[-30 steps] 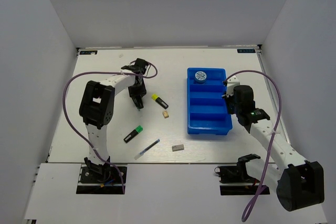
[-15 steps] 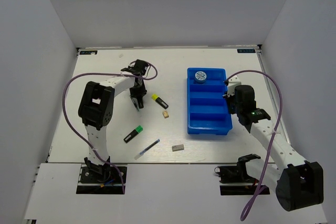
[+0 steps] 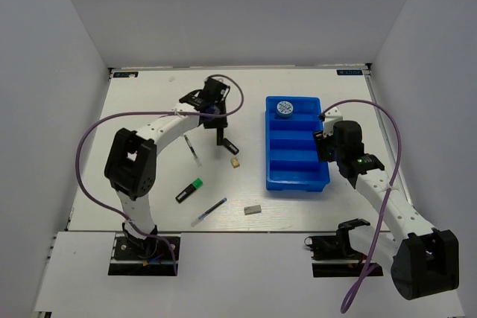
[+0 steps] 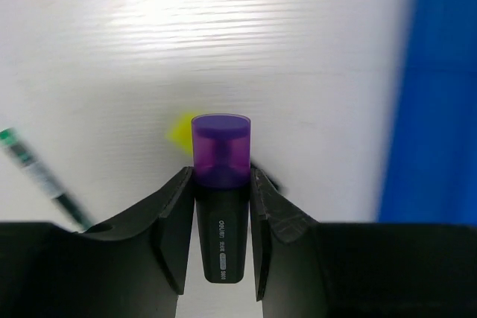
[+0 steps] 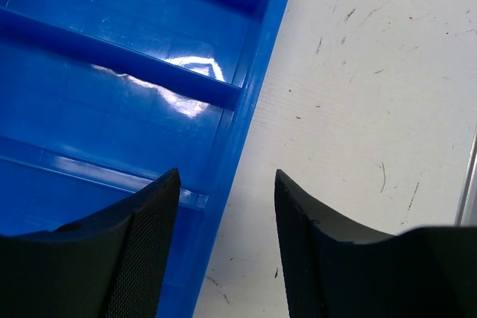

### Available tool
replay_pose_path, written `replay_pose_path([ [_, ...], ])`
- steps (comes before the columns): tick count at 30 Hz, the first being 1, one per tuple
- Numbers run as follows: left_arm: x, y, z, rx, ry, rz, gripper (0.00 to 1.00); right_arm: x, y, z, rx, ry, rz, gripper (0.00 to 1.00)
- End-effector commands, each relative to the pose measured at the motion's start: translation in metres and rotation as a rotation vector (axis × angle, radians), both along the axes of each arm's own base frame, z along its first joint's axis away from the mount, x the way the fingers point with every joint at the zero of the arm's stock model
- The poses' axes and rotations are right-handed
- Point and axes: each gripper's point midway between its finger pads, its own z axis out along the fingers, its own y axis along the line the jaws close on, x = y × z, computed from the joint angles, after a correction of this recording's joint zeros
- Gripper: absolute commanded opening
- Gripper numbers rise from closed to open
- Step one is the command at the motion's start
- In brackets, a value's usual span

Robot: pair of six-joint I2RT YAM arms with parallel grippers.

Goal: Sort the stationery into containers
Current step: Grab a piece of stationery with the left arm, then place the stationery into the container

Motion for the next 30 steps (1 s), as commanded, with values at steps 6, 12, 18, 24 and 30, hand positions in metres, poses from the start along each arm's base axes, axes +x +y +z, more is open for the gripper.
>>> replay_pose_path([
  [6,-0.019,-0.163,0.115,-0.3,-0.29,-0.546,0.0,0.01,0.002,0.02,0.02,-0.048,-0.003,0.57],
  [12,-0.028,-0.246,0.147,-0.34,-0.441,-0.89,0.0,0.01,-0.001,0.021,0.018,-0.052,-0.012,0.58],
  [18,-0.018,-0.272,0.132,-0.374,-0.485,-1.006,0.0,0.012,-0.007,0.027,0.005,-0.081,-0.027,0.58],
  [24,-0.002,-0.279,0.104,-0.36,-0.507,-1.008,0.0,0.013,-0.013,0.032,0.002,-0.106,-0.048,0.58],
  [30,0.01,-0.285,0.079,-0.32,-0.524,-1.037,0.0,0.013,-0.016,0.03,-0.002,-0.104,-0.058,0.58],
])
